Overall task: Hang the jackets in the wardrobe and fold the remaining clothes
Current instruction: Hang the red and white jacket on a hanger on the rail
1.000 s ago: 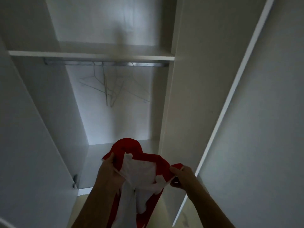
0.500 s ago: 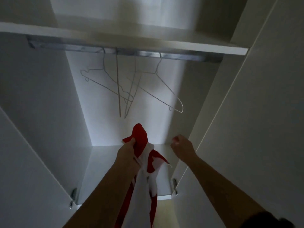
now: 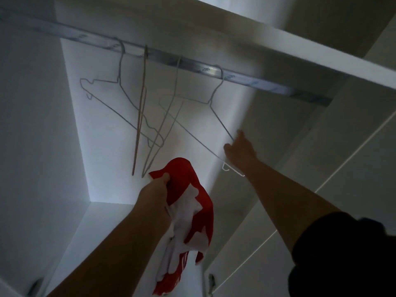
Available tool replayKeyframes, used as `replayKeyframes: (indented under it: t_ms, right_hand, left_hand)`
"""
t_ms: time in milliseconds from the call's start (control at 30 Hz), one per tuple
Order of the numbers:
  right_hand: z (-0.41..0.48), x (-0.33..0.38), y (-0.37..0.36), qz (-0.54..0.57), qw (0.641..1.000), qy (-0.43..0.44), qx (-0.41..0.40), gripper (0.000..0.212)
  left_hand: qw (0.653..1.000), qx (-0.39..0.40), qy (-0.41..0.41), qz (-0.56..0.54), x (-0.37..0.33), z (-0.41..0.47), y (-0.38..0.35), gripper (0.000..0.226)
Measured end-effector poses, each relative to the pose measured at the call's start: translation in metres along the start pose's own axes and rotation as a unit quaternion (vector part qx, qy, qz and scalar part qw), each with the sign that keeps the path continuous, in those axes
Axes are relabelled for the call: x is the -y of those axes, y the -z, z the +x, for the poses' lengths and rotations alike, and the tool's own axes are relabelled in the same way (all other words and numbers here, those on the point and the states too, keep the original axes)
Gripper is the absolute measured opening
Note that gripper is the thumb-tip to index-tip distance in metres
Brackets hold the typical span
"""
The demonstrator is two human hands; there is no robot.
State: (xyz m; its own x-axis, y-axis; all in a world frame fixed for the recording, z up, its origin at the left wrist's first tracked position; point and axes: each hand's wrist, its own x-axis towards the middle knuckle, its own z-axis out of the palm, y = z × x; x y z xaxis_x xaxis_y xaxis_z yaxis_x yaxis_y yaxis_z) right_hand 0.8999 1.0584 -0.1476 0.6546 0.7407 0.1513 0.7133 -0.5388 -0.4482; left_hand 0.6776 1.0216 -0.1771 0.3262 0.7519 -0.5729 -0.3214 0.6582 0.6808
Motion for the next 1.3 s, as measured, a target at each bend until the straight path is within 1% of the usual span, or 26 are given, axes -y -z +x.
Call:
replayKeyframes:
  t_ms: [33, 133, 233, 267, 333, 400, 500, 600, 667, 800, 900, 967, 1100, 1167, 1233, 1300]
  right_hand:
    - [0.009, 0.004, -0.002, 0.025, 1.000, 0.001, 0.017, 0.059]
    - [0.030, 0.016, -0.009, 0.102, 0.994, 0.010, 0.032, 0.051]
    - [0.041, 0.030, -0.018, 0.193, 0.980, 0.023, 0.048, 0.042]
    - [0.042, 0.035, -0.021, 0.199, 0.978, 0.035, 0.040, 0.037]
    - [0.044, 0.043, -0.022, 0.189, 0.980, 0.058, -0.016, 0.028]
    - [0.043, 0.047, -0.017, 0.189, 0.978, 0.062, -0.064, 0.029]
    - [0.038, 0.041, -0.006, 0.184, 0.977, 0.062, -0.091, 0.031]
    - [0.023, 0.025, -0.004, 0.182, 0.974, 0.083, -0.110, 0.028]
    - [-0.008, 0.012, 0.017, 0.201, 0.968, 0.068, -0.131, 0.024]
    - [-0.059, -0.017, 0.016, 0.221, 0.966, 0.066, -0.117, 0.016]
    - [-0.117, -0.029, 0.034, 0.240, 0.965, 0.056, -0.092, 0.016]
    - [-0.154, -0.033, 0.050, 0.250, 0.964, 0.036, -0.085, 0.017]
    - [-0.241, -0.038, 0.078, 0.328, 0.938, -0.005, -0.110, 0.016]
    - [-0.272, -0.036, 0.087, 0.347, 0.932, -0.035, -0.102, 0.015]
    - [-0.281, -0.028, 0.096, 0.380, 0.917, -0.087, -0.086, 0.019]
    - [-0.283, -0.014, 0.108, 0.368, 0.917, -0.123, -0.087, 0.031]
  left_hand:
    - [1.000, 0.001, -0.003, -0.003, -0.004, 0.005, -0.003, 0.049]
    - [1.000, 0.005, -0.003, -0.010, -0.013, 0.016, -0.008, 0.051]
    - [1.000, 0.009, -0.002, -0.021, -0.014, 0.022, -0.009, 0.049]
    - [1.000, 0.004, -0.003, -0.024, -0.014, 0.023, -0.008, 0.048]
    - [1.000, 0.000, -0.005, -0.029, -0.014, 0.024, -0.008, 0.047]
    - [0.999, -0.002, -0.005, -0.034, -0.014, 0.022, -0.009, 0.046]
    - [1.000, -0.009, -0.002, -0.027, -0.019, 0.018, -0.010, 0.046]
    - [1.000, -0.012, -0.013, -0.024, -0.024, 0.019, -0.007, 0.048]
    - [1.000, -0.016, -0.020, -0.005, -0.042, -0.009, -0.008, 0.048]
    - [0.999, -0.016, -0.037, 0.009, -0.054, -0.023, -0.014, 0.048]
    - [0.999, 0.015, -0.034, 0.035, -0.065, -0.058, -0.023, 0.046]
    - [0.998, 0.036, -0.038, 0.047, -0.072, -0.081, -0.026, 0.041]
    - [0.990, 0.076, -0.056, 0.102, -0.088, -0.131, -0.028, 0.039]
    - [0.986, 0.093, -0.070, 0.121, -0.094, -0.151, -0.026, 0.038]
    - [0.979, 0.114, -0.090, 0.145, -0.097, -0.168, -0.022, 0.037]
    - [0.972, 0.127, -0.106, 0.165, -0.098, -0.179, -0.017, 0.037]
